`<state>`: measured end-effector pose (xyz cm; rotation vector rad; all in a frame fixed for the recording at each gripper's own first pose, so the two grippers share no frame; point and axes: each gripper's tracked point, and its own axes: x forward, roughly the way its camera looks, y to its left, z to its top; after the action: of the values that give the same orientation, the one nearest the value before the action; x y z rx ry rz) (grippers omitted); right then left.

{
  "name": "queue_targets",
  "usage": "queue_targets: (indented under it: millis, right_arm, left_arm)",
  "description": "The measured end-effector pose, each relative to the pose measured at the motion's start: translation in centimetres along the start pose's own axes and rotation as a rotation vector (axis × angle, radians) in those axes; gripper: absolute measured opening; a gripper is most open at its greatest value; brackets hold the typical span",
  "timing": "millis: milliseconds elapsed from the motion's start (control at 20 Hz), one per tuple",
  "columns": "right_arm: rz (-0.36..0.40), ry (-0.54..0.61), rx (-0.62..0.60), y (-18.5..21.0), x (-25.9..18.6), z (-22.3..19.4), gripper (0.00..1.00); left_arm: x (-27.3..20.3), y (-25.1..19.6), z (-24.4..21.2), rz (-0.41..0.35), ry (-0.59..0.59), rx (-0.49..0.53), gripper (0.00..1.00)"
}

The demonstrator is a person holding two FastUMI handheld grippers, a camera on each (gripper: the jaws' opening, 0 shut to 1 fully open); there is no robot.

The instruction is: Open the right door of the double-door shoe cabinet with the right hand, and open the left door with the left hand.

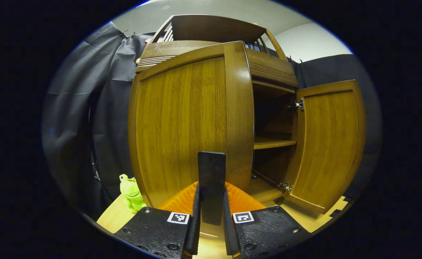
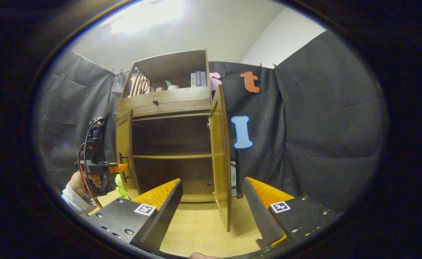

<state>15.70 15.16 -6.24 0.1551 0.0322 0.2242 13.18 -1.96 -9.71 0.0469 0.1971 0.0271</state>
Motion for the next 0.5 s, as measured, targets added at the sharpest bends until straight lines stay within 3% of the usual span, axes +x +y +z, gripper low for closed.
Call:
queue_targets:
  millis: [500]
  right_arm:
    - [0.036, -0.02, -0.004, 0.41, 0.24, 0.19, 0.99]
  left_arm:
    - [-0.58, 0.3, 0.08, 0.001, -0.01, -0.009, 0.3]
